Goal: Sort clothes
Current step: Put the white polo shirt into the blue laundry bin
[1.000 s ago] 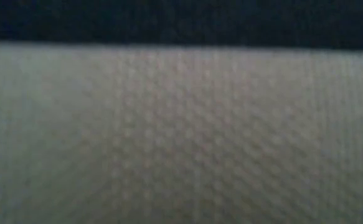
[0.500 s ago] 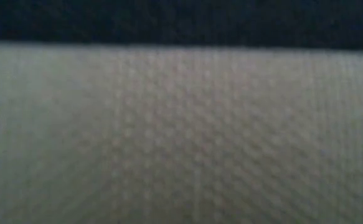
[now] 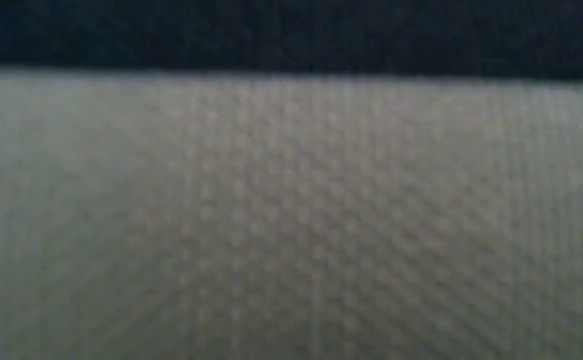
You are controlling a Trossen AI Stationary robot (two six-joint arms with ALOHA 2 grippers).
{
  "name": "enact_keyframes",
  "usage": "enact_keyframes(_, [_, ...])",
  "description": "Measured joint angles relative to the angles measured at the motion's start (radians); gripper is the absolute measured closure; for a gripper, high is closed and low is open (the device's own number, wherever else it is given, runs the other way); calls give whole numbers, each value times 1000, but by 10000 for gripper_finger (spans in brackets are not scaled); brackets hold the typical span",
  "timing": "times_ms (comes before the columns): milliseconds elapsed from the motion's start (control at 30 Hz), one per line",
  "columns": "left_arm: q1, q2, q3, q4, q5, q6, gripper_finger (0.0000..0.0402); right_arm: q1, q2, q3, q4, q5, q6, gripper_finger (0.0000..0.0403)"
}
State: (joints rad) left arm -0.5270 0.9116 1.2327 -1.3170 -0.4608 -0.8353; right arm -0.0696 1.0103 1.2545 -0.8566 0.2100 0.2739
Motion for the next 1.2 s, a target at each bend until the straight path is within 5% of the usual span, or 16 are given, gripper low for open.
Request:
enact_keyframes(500, [0, 212, 513, -47, -82, 344, 401, 0, 0, 0, 49, 54, -47, 213])
enact_keyframes(967, [-2, 481, 1123, -35, -104, 728, 401, 0, -1, 0, 82, 82, -76, 213])
enact_keyframes(1200, [-9, 451, 1076, 259, -118, 927, 401, -1, -3, 0, 86, 96, -84, 213])
